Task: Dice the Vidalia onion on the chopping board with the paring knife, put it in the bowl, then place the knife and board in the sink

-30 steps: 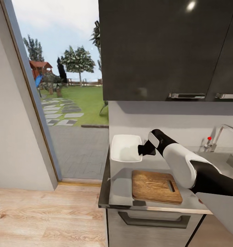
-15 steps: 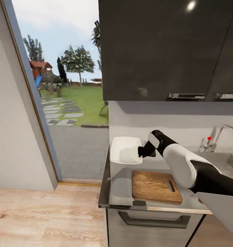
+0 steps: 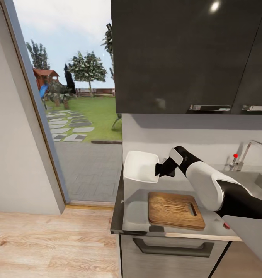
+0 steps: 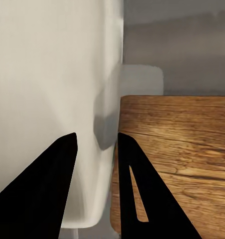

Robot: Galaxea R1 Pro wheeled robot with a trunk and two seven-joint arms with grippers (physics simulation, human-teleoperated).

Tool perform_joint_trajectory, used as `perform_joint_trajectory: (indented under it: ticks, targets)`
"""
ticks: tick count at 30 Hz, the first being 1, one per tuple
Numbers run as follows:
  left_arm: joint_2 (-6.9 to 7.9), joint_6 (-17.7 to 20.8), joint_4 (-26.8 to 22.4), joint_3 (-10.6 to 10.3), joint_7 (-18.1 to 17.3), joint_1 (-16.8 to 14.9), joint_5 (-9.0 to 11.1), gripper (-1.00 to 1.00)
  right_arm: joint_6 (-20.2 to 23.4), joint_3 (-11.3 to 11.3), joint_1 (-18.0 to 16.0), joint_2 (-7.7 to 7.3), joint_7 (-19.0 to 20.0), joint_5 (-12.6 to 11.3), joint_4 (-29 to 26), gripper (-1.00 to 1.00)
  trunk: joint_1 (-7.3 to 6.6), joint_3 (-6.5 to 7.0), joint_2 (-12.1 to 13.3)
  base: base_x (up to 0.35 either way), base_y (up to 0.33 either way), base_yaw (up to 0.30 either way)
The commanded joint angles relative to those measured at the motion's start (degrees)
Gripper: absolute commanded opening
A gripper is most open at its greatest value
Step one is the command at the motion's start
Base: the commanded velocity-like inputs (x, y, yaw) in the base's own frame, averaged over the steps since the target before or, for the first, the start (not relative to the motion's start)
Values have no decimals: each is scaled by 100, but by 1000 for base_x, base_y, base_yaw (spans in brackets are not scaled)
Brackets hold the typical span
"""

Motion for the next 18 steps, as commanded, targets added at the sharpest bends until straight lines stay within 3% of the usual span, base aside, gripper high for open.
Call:
perform_joint_trajectory:
  ticks: [1, 11, 18]
  targets:
    - [0, -9, -5, -1, -4, 2, 23, 100, 16, -32, -1, 0, -58, -87, -9, -100, 2, -5, -7, 0, 0, 0]
    - [0, -9, -5, -1, -4, 2, 23, 100, 17, -30, 0, -7, -59, -110, -2, -100, 2, -5, -7, 11, 0, 0]
    - [5, -9, -5, -1, -4, 2, 23, 100, 36, -30, -1, 23, -60, -101, 8, -100, 2, -5, -7, 167, 0, 0]
